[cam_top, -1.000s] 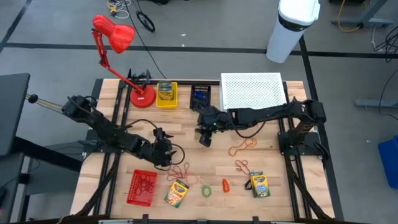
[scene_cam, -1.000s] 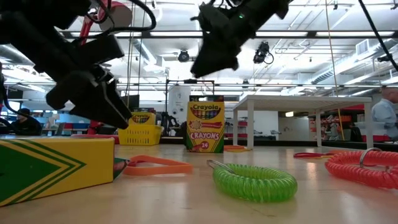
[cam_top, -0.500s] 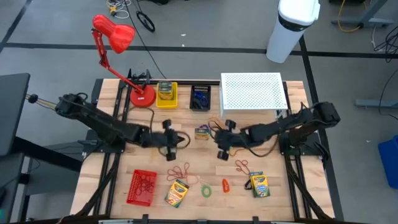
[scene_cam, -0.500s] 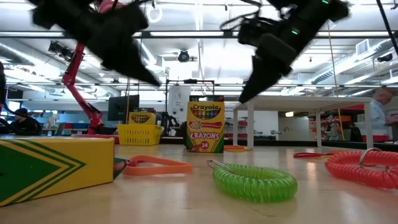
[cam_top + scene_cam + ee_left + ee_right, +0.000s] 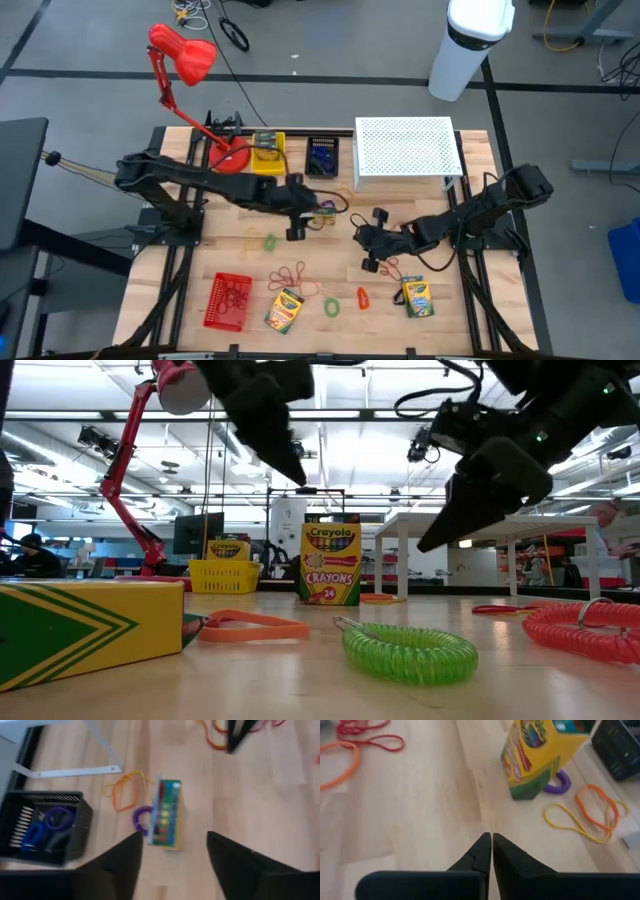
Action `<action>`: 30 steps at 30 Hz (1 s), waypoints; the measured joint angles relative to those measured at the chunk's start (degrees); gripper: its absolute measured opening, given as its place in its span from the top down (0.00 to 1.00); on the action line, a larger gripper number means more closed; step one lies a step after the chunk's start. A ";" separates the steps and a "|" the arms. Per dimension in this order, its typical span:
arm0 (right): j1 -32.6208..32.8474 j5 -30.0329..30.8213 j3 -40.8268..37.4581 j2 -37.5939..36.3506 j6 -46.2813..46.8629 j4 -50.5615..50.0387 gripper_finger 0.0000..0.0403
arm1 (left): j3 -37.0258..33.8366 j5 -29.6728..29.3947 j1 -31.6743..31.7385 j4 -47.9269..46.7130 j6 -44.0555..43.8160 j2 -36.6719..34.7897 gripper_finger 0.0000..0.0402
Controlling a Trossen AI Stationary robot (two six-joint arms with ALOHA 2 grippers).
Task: Pick & Place Office Desk Supplies
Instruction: Put the top left yellow crayon box into the yellow bin
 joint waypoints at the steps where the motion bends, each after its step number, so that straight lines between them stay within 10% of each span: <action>1: 0.06 -0.08 0.00 0.01 -0.66 0.97 0.92 | 1.25 -0.16 0.45 -0.79 0.61 0.97 0.37; 8: 0.31 -0.67 0.07 0.02 -2.97 3.38 0.91 | 5.77 0.67 3.20 -0.51 4.55 7.36 0.18; 30: 0.28 -2.22 0.09 0.08 -5.44 6.58 0.91 | 6.96 4.46 4.77 1.75 9.94 16.60 0.23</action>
